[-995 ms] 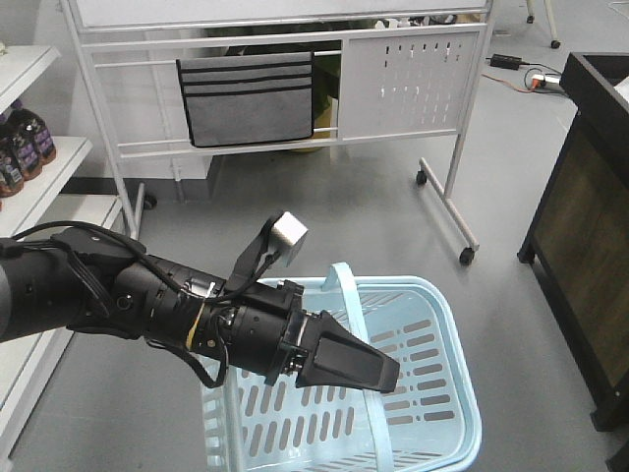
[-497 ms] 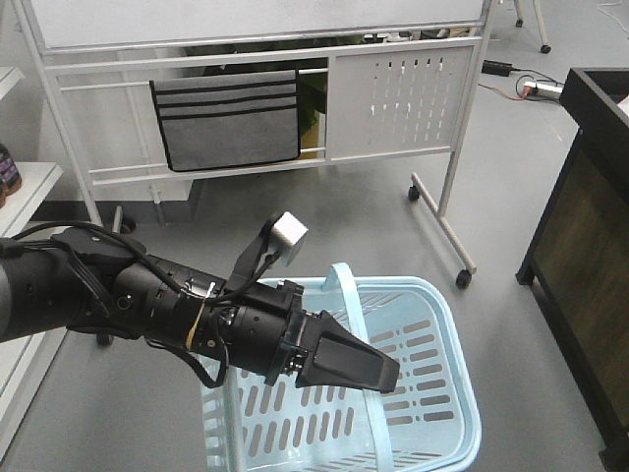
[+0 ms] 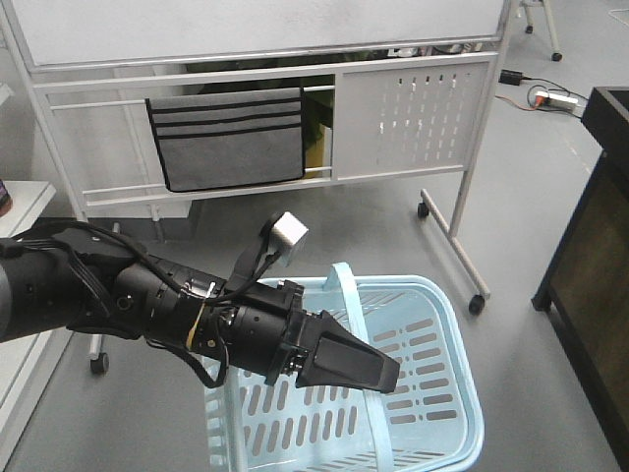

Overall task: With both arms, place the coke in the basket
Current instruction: 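Turn the base away from the shelf holding the basket in the left gripper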

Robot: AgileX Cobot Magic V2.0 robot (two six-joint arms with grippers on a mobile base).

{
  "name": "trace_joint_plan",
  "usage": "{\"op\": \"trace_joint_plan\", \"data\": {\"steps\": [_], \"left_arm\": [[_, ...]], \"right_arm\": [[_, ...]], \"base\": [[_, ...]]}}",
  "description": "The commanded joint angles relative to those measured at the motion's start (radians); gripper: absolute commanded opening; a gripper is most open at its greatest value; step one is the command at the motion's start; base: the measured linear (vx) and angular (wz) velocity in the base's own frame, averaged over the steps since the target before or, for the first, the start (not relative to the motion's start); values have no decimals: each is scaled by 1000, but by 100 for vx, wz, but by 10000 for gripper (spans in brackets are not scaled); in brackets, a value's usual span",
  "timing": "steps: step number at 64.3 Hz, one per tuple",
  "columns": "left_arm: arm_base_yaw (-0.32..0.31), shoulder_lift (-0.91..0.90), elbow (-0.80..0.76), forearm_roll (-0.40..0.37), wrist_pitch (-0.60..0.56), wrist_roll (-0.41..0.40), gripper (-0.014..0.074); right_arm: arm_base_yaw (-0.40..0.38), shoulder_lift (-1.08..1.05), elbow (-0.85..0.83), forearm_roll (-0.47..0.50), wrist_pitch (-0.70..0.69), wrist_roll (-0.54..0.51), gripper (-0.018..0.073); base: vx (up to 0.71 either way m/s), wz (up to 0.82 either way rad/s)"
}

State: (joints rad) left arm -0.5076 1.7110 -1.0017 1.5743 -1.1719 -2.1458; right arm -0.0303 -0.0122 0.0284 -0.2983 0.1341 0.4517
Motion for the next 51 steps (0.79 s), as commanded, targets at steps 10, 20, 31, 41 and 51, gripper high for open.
{"op": "trace_joint_plan", "data": {"steps": [10,20,31,41,51], "left_arm": [[-3,-50,-25,-80,-201,2,-5],[-3,-50,-25,-80,-201,2,-5],[-3,-50,-25,-80,-201,2,-5],[-3,-50,-25,-80,-201,2,-5],[-3,-50,-25,-80,-201,2,-5]], "right_arm": [[-6,-11,18,-10,-70,-7,-6],[-6,-11,18,-10,-70,-7,-6],[-6,-11,18,-10,-70,-7,-6],[-6,-11,18,-10,-70,-7,-6],[-6,-11,18,-10,-70,-7,-6]], "base": [[19,15],[17,22],[15,29],[13,37],[12,43]]}}
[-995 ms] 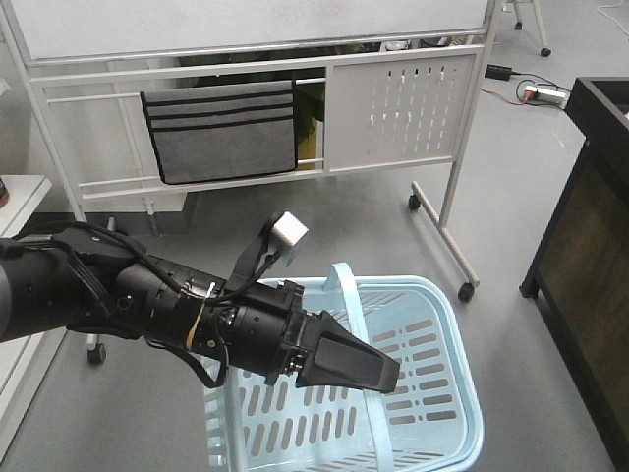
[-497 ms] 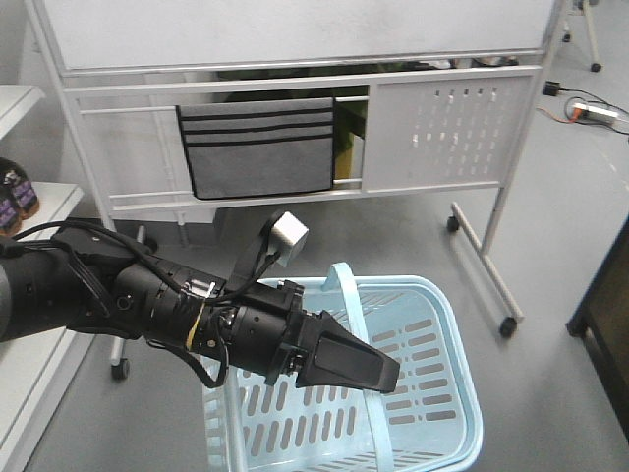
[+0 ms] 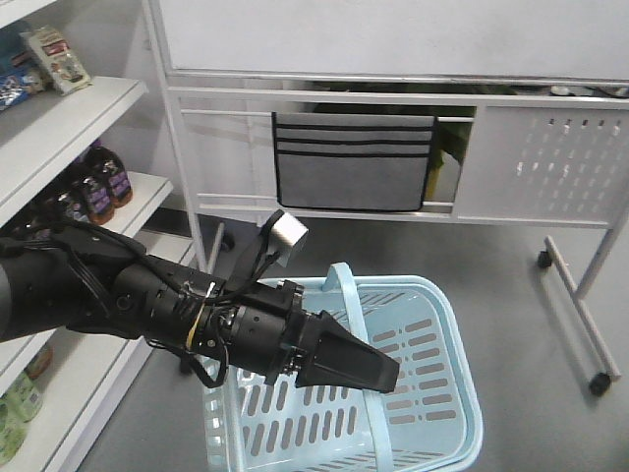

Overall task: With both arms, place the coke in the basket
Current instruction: 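Drive the base toward the shelf with the red Coca-Cola can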

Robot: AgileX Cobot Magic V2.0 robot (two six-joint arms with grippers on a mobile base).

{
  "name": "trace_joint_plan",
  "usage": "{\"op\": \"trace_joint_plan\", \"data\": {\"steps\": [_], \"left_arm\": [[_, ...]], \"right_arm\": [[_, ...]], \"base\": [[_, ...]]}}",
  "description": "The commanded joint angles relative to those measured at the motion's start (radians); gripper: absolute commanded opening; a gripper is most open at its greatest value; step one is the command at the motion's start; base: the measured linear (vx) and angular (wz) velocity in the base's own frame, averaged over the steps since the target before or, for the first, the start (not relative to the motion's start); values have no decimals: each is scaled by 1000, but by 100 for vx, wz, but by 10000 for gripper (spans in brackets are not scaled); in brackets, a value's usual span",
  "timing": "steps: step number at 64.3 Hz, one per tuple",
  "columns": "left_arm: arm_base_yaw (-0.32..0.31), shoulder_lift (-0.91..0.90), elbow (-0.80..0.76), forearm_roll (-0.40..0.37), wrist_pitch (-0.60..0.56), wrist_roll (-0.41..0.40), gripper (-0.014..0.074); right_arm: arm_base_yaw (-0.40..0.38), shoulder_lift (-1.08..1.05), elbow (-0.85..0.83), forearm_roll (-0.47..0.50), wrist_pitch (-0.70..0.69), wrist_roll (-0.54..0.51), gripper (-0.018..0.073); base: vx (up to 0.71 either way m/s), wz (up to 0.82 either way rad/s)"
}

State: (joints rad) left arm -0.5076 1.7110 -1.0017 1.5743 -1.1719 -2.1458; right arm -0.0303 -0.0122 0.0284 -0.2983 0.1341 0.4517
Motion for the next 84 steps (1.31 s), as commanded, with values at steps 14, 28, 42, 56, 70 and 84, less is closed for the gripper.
{"op": "trace_joint_plan", "data": {"steps": [14,28,42,56,70,84], "left_arm": [[-3,-50,-25,-80,-201,2,-5],[-3,-50,-25,-80,-201,2,-5],[-3,-50,-25,-80,-201,2,-5],[-3,-50,-25,-80,-201,2,-5],[-3,-50,-25,-80,-201,2,-5],[-3,-50,-25,-80,-201,2,-5]], "right_arm": [[-6,-11,18,-10,-70,-7,-6],[-6,-11,18,-10,-70,-7,-6],[-6,-11,18,-10,-70,-7,-6],[-6,-11,18,-10,-70,-7,-6],[-6,-11,18,-10,-70,-7,-6],[-6,-11,18,-10,-70,-7,-6]], "base": [[11,44],[11,43],[10,40],[10,39],[10,38],[9,40]]}}
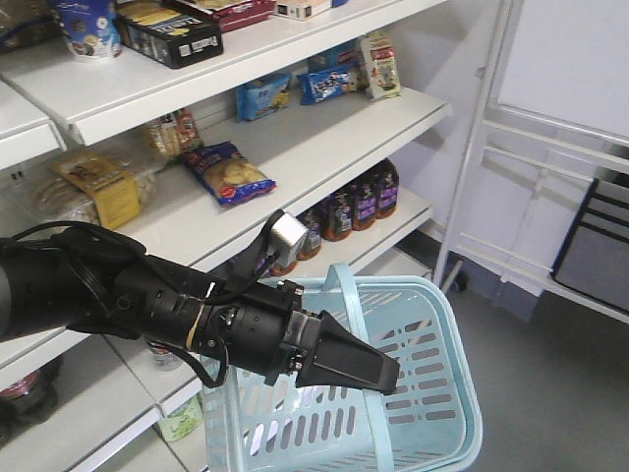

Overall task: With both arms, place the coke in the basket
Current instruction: 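Drive the base toward the shelf with the red Coca-Cola can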

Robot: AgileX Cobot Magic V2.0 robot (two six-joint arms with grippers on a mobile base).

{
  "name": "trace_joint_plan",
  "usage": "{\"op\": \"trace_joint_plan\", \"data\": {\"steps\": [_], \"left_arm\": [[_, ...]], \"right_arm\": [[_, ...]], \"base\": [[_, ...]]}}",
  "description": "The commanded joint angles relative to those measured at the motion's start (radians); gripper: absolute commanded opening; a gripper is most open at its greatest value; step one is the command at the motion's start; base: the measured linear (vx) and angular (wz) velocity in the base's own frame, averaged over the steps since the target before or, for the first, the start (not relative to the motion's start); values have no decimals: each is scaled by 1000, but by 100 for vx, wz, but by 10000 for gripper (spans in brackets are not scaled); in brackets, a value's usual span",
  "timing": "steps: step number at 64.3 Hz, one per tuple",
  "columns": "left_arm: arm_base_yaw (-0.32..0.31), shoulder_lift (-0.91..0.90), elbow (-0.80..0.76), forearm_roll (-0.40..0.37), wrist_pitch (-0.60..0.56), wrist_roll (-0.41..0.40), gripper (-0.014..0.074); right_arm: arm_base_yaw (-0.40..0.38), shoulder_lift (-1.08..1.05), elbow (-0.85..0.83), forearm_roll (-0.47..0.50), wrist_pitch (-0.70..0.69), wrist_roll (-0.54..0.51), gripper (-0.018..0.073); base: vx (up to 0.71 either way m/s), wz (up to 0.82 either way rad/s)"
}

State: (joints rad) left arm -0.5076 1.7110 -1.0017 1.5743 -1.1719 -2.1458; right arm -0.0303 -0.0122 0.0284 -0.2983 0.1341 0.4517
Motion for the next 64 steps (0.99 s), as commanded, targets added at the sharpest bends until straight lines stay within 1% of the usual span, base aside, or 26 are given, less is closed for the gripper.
{"op": "trace_joint_plan", "data": {"steps": [1,46,64], "left_arm": [[-3,-50,-25,-80,-201,2,-5],[-3,-50,-25,-80,-201,2,-5],[-3,-50,-25,-80,-201,2,-5]], "right_arm": [[-6,-11,18,-10,-70,-7,-6],[-6,-11,18,-10,-70,-7,-6],[-6,-11,18,-10,-70,-7,-6]], "base": [[9,42],[6,49],[4,40]]}}
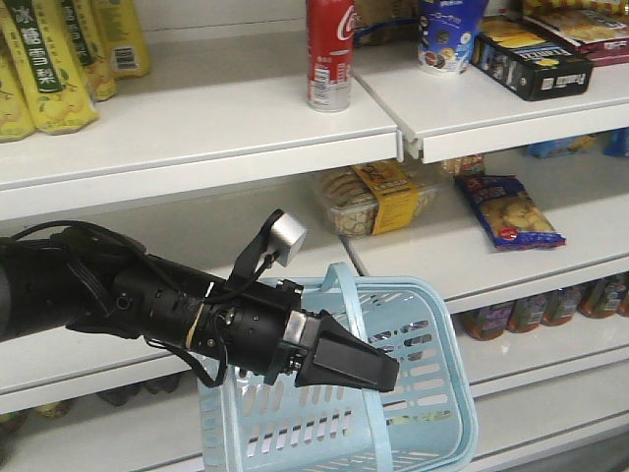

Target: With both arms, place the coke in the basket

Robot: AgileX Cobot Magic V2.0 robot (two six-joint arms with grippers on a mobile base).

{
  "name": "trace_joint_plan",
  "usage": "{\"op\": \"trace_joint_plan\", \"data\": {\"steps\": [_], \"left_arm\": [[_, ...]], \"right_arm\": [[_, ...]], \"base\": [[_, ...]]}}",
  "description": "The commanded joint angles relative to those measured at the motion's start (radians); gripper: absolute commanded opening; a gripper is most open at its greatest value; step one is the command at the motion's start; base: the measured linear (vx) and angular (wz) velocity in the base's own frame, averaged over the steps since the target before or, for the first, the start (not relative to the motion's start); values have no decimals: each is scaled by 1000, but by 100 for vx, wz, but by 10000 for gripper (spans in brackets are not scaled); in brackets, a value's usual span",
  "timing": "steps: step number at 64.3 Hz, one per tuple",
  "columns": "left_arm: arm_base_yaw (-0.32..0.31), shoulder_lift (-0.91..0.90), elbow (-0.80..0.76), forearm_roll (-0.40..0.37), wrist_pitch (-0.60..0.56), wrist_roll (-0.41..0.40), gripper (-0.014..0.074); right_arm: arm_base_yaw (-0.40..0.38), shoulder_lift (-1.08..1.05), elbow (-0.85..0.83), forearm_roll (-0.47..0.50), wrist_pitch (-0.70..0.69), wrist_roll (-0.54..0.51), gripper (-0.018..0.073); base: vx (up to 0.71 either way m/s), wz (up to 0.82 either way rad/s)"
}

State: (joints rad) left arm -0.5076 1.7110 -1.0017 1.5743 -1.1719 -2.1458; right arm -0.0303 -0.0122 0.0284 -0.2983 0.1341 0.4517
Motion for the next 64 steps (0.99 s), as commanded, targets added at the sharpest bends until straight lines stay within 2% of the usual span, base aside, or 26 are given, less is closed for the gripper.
{"op": "trace_joint_plan", "data": {"steps": [1,64], "left_arm": [[-3,-50,-25,-80,-201,2,-5],[-3,-50,-25,-80,-201,2,-5]], "right_arm": [[-6,-11,18,-10,-70,-7,-6],[-6,-11,18,-10,-70,-7,-6]], "base": [[4,34],[4,27]]}}
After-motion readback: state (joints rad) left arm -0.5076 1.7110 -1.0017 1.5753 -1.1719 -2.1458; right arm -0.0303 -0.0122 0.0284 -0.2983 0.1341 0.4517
